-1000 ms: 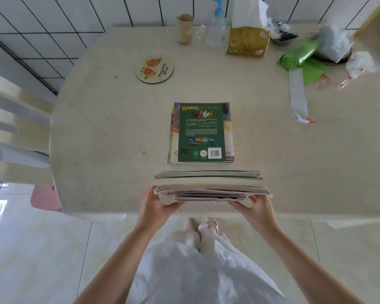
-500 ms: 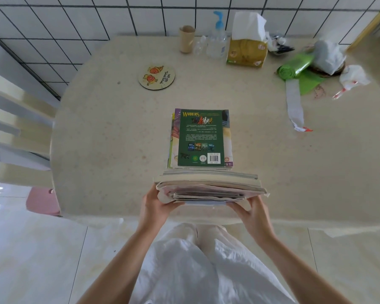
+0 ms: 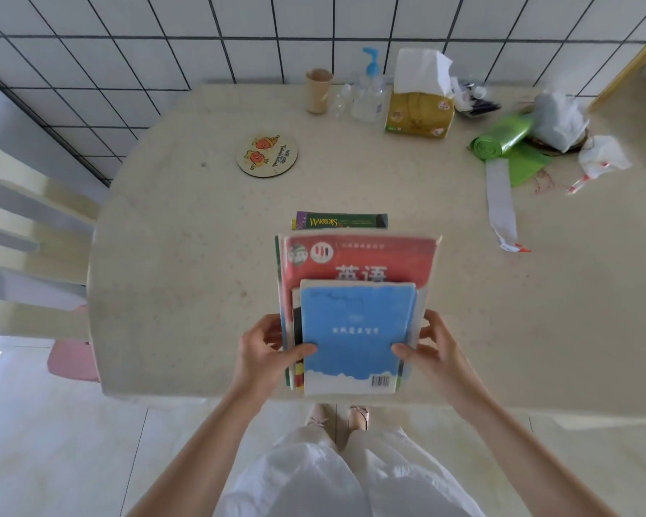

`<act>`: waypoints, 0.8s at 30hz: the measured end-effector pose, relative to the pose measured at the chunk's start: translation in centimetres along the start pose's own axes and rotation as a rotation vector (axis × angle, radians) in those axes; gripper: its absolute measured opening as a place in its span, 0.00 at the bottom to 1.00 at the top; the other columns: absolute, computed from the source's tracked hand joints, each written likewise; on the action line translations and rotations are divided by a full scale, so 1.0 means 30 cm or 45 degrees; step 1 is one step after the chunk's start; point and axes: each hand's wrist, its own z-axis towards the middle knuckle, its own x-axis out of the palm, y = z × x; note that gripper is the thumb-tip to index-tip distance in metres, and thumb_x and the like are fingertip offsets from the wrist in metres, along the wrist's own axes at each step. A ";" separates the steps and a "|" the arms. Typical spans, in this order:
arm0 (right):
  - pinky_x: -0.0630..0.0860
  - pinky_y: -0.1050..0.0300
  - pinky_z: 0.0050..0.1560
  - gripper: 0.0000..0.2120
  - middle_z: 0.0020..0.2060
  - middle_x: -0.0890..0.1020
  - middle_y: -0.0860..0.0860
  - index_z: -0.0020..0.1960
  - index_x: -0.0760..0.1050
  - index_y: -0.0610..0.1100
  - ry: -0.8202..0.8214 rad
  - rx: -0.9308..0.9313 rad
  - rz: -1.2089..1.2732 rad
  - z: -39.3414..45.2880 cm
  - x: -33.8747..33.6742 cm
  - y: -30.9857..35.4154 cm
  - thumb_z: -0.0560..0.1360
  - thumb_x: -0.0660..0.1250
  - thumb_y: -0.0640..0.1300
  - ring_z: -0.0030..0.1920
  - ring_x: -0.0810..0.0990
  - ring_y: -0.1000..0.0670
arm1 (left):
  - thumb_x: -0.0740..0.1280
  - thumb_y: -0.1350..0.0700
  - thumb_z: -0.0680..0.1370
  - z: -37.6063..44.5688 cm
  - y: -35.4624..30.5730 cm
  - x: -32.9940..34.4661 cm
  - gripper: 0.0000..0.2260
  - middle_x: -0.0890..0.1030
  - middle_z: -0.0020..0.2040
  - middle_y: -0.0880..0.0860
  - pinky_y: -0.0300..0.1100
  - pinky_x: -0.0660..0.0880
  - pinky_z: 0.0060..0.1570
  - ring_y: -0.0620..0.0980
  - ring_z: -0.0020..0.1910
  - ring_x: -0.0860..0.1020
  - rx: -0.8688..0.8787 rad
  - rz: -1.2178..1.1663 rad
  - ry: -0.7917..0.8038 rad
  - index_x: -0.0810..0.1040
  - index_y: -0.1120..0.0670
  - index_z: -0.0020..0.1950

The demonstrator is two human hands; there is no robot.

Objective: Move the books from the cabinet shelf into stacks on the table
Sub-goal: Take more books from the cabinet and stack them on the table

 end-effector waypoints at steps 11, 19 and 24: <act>0.79 0.48 0.38 0.14 0.44 0.85 0.45 0.59 0.77 0.44 0.094 0.527 0.171 0.270 -0.070 0.220 0.76 0.69 0.46 0.42 0.83 0.43 | 0.81 0.52 0.63 0.249 -0.259 0.091 0.10 0.86 0.39 0.56 0.51 0.83 0.43 0.55 0.39 0.85 -0.429 -0.147 -0.039 0.83 0.52 0.36; 0.79 0.41 0.47 0.12 0.47 0.84 0.44 0.58 0.77 0.43 0.066 0.556 0.146 0.399 -0.036 0.274 0.75 0.70 0.42 0.45 0.82 0.42 | 0.78 0.53 0.68 0.354 -0.255 0.093 0.09 0.85 0.40 0.54 0.39 0.79 0.33 0.50 0.35 0.83 -0.505 -0.116 -0.002 0.81 0.54 0.39; 0.77 0.34 0.53 0.15 0.54 0.81 0.42 0.59 0.76 0.41 0.059 0.654 0.060 0.461 0.001 0.267 0.74 0.71 0.42 0.56 0.78 0.36 | 0.78 0.56 0.69 0.409 -0.218 0.080 0.11 0.85 0.45 0.56 0.41 0.78 0.35 0.52 0.38 0.83 -0.623 -0.075 0.087 0.82 0.59 0.47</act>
